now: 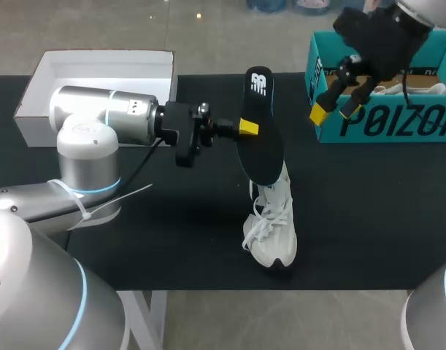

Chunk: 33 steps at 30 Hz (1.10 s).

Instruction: Take the shoe out of the shoebox, open the shoe tongue, remove and reinsert the insole, then place the shoe into the shoebox

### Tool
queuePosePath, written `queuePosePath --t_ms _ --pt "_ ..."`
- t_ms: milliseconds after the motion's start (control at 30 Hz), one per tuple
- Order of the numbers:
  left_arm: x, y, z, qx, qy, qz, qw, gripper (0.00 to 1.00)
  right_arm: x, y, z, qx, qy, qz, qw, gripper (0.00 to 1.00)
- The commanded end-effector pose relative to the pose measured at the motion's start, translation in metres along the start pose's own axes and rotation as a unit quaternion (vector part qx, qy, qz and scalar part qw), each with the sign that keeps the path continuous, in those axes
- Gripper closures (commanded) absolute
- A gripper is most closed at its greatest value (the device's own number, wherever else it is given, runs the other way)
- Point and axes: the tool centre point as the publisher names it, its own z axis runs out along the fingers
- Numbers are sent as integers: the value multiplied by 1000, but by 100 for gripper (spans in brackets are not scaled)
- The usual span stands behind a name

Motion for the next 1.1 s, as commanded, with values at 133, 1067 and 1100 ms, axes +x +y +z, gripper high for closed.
queuePosePath --t_ms 133,1067,1100 --pt "1 1 2 -1 -1 1 1000 100 -8 -12 20 -130 123 -28 983 0" --pt "1 1 2 -1 -1 1 1000 100 -27 59 56 -183 150 -70 969 0" --pt "1 1 2 -1 -1 1 1000 100 -28 62 57 -182 149 -71 969 0"
